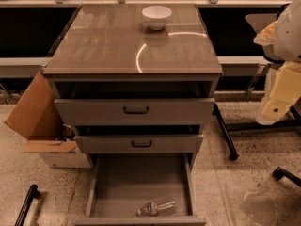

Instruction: Pick water bottle from bottom drawer and place on counter

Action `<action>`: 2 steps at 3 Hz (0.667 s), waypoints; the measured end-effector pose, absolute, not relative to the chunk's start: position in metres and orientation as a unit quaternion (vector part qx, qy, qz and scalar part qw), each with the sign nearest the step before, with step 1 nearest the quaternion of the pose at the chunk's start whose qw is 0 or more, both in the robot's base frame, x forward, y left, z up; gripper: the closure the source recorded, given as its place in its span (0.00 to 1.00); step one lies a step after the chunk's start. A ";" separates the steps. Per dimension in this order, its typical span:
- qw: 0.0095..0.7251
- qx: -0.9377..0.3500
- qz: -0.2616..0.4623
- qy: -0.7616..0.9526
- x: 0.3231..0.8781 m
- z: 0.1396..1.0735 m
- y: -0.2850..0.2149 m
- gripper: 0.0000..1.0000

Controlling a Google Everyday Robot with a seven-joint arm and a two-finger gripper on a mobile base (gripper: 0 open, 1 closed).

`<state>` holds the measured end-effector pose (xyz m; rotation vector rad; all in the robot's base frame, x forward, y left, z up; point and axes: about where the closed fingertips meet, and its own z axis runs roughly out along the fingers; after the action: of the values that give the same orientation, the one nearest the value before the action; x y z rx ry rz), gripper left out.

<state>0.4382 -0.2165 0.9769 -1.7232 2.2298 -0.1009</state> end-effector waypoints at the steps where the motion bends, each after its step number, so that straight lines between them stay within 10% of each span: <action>1: 0.160 -0.603 -0.035 0.781 0.438 0.977 -0.216 0.00; 2: 0.152 -0.613 -0.003 0.775 0.439 0.936 -0.208 0.00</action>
Offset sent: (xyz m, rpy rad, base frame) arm 0.0014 0.0243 -0.1249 0.1075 0.1684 0.0950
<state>0.4388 -0.2075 0.9358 -1.7600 2.2245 -0.0100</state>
